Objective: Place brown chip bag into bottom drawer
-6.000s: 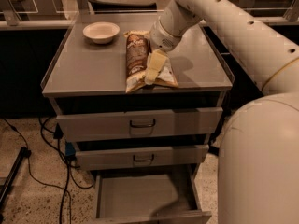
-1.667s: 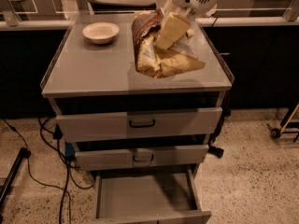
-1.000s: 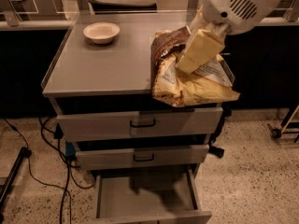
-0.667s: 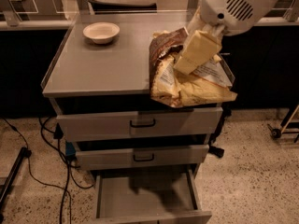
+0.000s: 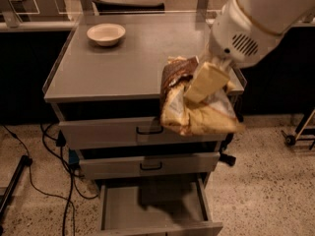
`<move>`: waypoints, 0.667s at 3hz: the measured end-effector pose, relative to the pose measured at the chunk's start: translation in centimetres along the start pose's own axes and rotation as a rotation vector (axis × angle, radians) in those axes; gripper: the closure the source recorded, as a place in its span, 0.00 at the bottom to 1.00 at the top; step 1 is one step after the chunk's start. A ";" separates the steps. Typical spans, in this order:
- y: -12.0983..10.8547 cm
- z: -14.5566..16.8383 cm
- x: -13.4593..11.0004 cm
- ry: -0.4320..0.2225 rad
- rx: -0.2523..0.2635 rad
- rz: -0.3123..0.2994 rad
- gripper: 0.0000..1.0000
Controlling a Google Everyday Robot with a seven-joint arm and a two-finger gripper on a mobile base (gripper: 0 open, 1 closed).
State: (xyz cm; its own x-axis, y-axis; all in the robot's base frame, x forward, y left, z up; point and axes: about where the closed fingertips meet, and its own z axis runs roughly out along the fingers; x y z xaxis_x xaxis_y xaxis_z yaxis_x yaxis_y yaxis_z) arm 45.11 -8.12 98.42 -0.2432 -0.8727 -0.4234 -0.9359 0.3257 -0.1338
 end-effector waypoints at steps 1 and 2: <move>1.8 2.8 3.3 0.025 -0.032 0.080 1.00; 4.4 8.2 7.0 0.029 -0.077 0.169 1.00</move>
Offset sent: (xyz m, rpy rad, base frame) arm -0.0507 -0.0268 -0.1669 0.0445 0.2043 -0.1960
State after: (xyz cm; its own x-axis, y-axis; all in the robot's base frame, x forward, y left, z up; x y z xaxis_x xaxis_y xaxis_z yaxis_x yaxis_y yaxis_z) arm 41.40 -9.83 87.56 -0.4048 -0.8186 -0.4075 -0.8976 0.4407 0.0066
